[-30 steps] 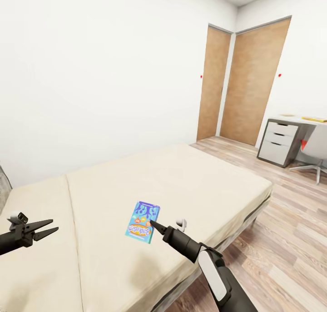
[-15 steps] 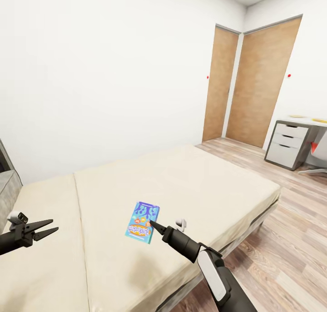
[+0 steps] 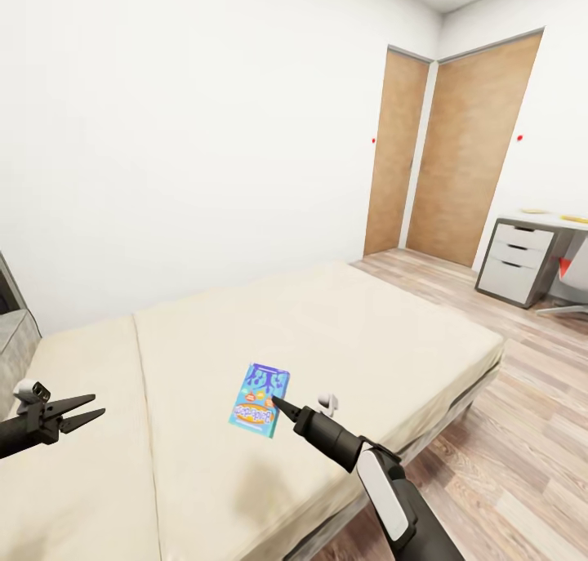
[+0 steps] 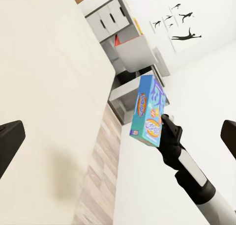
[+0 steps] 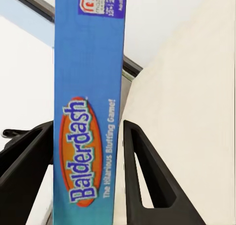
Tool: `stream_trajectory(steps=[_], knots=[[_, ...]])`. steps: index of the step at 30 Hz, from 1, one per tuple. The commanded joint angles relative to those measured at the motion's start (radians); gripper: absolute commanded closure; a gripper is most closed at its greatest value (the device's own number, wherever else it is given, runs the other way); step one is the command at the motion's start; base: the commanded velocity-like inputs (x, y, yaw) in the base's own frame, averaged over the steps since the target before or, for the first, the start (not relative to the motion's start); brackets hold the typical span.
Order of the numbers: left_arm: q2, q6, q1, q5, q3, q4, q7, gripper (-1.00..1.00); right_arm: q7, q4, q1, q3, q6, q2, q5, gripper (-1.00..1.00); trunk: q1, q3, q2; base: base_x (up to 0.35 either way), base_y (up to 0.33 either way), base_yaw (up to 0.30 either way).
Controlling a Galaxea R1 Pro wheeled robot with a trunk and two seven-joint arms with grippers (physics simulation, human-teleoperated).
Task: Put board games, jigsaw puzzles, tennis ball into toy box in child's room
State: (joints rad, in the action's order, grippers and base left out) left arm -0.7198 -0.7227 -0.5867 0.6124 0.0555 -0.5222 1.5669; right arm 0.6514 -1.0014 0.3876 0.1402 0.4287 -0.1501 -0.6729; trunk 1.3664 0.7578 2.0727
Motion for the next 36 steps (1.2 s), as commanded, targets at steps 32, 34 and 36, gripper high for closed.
stream_trajectory(steps=[32, 34, 36], knots=[[0.083, -0.015, -0.002, 0.005, 0.001, -0.009, -0.002, -1.0, -0.118, -0.006, 0.001, 0.001, -0.093, 0.004, -0.016, 1.0, -0.104, -0.084, -0.189, 0.0, 0.0, 0.0], [0.083, -0.015, -0.002, 0.005, 0.001, -0.009, -0.002, -1.0, -0.118, -0.006, 0.001, 0.001, -0.104, 0.004, -0.016, 1.0, -0.111, -0.09, -0.203, 0.0, 0.0, 0.0], [0.083, -0.015, -0.002, 0.004, 0.001, -0.009, -0.002, -1.0, -0.118, -0.006, 0.001, 0.001, -0.105, 0.004, -0.016, 1.0, -0.119, -0.096, -0.217, 0.0, 0.0, 0.0]])
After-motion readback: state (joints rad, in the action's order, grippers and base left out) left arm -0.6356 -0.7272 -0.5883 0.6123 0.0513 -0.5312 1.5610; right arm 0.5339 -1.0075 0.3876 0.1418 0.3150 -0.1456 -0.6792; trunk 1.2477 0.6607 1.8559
